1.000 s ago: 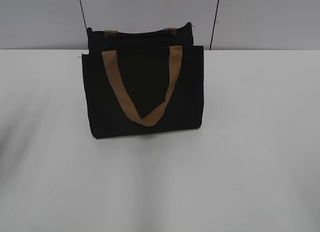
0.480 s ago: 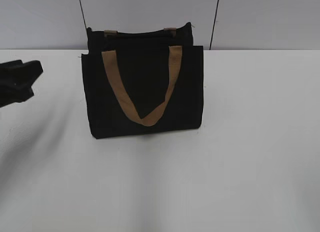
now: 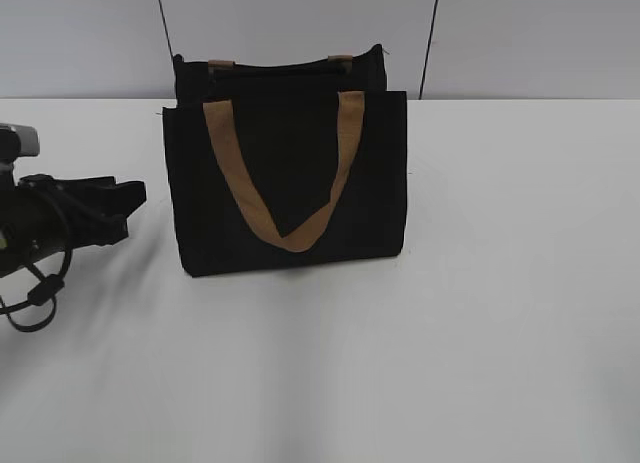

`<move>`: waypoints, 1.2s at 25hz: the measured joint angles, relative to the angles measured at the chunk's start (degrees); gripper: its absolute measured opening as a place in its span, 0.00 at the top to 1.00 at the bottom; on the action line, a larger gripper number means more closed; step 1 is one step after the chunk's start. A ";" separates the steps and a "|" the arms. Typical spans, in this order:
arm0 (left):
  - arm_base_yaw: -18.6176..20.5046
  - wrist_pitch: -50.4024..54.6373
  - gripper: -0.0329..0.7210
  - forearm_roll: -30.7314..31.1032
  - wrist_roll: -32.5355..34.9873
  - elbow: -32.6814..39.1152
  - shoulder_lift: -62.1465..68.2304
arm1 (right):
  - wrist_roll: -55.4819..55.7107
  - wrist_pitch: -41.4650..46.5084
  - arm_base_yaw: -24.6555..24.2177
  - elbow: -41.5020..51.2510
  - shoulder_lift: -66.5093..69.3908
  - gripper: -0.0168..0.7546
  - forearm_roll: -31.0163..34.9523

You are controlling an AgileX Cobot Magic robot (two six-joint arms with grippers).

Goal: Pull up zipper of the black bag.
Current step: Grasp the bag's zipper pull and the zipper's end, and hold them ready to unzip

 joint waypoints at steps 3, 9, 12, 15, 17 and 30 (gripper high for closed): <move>0.95 -0.11 0.51 4.77 -0.06 -4.12 4.32 | 0.00 0.00 0.00 0.00 0.00 0.30 0.00; 1.15 -0.17 0.51 14.38 -0.11 -11.15 11.45 | 0.00 0.00 0.00 0.00 0.00 0.30 0.00; 1.15 -1.03 0.51 16.25 -0.11 -12.89 12.96 | 0.00 0.00 0.00 0.00 0.00 0.30 0.00; 1.21 -1.60 0.51 19.17 -0.16 -13.36 13.06 | 0.00 0.00 0.00 0.00 0.00 0.30 0.00; 1.25 -1.65 0.51 20.07 -0.16 -13.36 13.06 | 0.00 0.00 0.00 0.00 0.00 0.30 0.00; 1.25 -3.59 0.51 24.69 -0.34 -16.29 14.66 | 0.00 0.00 0.00 0.00 0.00 0.30 0.00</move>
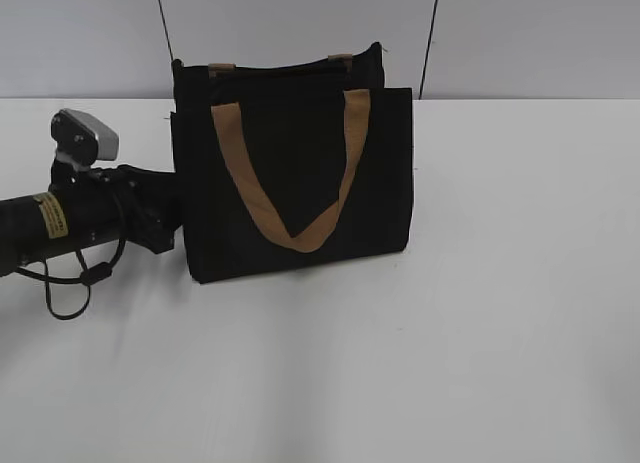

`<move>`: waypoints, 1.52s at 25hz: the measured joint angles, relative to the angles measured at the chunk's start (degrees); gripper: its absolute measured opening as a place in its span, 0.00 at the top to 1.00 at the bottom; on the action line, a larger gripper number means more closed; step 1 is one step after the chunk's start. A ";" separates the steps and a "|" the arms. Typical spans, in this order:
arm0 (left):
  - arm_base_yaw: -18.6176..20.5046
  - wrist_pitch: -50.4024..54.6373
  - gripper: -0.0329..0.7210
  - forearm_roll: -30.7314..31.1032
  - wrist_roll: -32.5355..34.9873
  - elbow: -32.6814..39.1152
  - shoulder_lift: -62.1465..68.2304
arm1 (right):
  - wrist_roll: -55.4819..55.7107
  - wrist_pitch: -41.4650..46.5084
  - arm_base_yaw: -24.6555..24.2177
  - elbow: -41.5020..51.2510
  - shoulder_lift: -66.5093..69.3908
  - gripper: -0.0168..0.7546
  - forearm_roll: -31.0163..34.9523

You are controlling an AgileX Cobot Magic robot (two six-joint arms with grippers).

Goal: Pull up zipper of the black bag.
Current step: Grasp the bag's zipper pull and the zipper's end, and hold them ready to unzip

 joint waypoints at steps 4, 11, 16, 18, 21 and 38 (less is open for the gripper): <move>0.00 0.00 0.51 -0.06 0.00 -1.58 0.53 | 0.00 0.00 0.00 0.00 0.00 0.30 0.00; 0.00 0.87 0.52 -1.78 0.00 -3.48 0.91 | 0.00 0.00 0.00 0.00 0.00 0.30 0.00; -0.17 1.10 0.52 -1.54 -0.05 -3.91 2.69 | 0.00 0.00 0.00 0.00 0.00 0.30 0.00; -0.46 1.09 0.54 -1.40 -0.05 -3.91 2.83 | 0.00 0.00 0.00 0.00 0.00 0.30 0.00; -0.75 0.59 0.61 -1.45 -0.05 -3.91 2.83 | 0.00 0.00 0.00 0.00 0.00 0.30 0.00; -0.87 15.49 0.94 -1.78 -5.42 -1.54 -10.30 | 0.00 0.00 0.00 0.00 0.00 0.30 0.00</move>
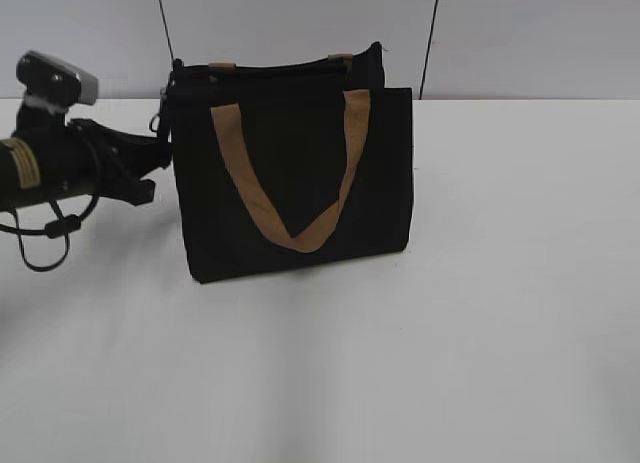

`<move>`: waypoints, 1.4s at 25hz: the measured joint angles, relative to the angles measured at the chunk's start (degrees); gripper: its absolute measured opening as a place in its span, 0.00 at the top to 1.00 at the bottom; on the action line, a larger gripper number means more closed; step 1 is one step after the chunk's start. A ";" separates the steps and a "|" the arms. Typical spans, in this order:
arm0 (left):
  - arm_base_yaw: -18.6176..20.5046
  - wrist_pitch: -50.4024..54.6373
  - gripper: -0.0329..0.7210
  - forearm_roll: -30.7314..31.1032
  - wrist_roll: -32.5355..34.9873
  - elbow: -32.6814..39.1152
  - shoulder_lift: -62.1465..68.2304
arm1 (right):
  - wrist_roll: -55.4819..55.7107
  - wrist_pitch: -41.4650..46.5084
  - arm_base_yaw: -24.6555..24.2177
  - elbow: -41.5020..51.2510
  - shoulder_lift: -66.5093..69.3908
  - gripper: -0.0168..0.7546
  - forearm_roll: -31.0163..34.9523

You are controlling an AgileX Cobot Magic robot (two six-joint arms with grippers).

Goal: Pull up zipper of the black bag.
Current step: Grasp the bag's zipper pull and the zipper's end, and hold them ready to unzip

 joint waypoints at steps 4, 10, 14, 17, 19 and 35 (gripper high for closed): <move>0.00 9.56 0.94 -0.06 -0.13 0.05 -8.77 | 0.00 0.00 0.00 0.00 0.00 0.30 0.00; 0.00 13.86 0.94 0.25 -0.13 0.05 -17.87 | 0.00 0.00 0.00 0.00 0.00 0.30 0.00; -0.17 12.99 0.94 0.25 -0.13 0.05 -19.19 | 0.00 0.00 0.00 0.00 0.00 0.30 0.00; -0.85 12.68 0.94 0.25 -0.13 0.05 -19.19 | 0.00 0.00 0.00 0.00 0.00 0.30 0.00; -1.23 12.43 0.94 0.25 -0.13 0.05 -19.19 | 0.00 0.00 0.00 0.00 0.00 0.30 0.00; -1.29 12.36 0.94 0.31 0.93 -0.56 -19.19 | -4.67 -0.05 0.00 -0.17 0.68 0.30 0.24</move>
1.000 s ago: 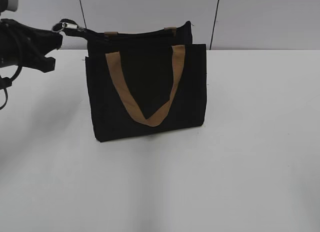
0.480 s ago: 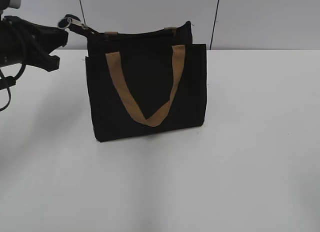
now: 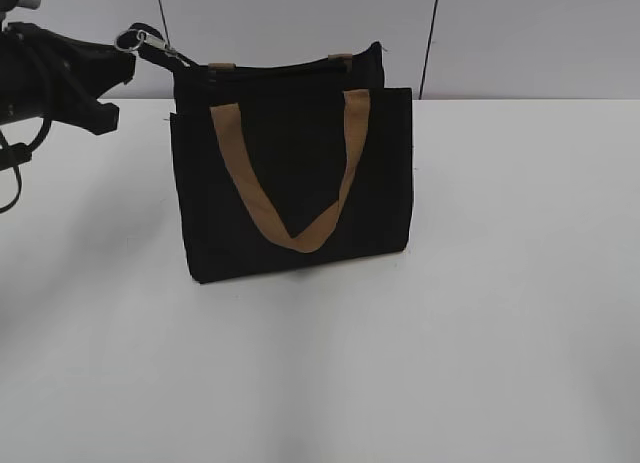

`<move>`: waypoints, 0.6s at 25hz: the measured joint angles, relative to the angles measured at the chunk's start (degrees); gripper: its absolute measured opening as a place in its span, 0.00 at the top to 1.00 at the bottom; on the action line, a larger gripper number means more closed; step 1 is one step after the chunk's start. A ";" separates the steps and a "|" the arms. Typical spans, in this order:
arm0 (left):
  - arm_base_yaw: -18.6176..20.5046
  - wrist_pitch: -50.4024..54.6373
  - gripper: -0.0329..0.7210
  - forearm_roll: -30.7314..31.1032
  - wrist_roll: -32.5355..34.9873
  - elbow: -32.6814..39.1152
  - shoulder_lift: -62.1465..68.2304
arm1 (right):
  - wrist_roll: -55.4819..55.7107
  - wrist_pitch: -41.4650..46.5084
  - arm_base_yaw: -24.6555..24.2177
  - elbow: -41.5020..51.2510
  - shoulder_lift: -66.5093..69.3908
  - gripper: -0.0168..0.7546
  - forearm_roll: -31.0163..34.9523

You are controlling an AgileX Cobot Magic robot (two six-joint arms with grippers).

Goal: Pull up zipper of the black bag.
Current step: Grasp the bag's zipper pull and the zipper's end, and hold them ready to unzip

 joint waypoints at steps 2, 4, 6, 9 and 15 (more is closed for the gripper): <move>0.00 0.05 0.94 0.00 0.00 -0.77 0.00 | -3.50 -0.29 0.00 -0.65 3.18 0.30 1.58; 0.00 0.29 0.94 0.00 0.05 -1.37 0.00 | -7.46 -1.58 0.00 -1.70 6.99 0.30 4.62; 0.00 1.04 0.94 0.00 0.05 -1.66 0.00 | -10.78 -3.11 0.00 -2.65 11.49 0.30 8.07; 0.00 2.72 0.94 0.00 0.05 -1.66 0.00 | -15.61 -5.61 0.00 -3.61 18.00 0.30 14.15; 0.00 3.11 0.94 0.00 0.05 -1.66 0.00 | -28.07 -11.39 0.00 -3.68 27.79 0.30 30.85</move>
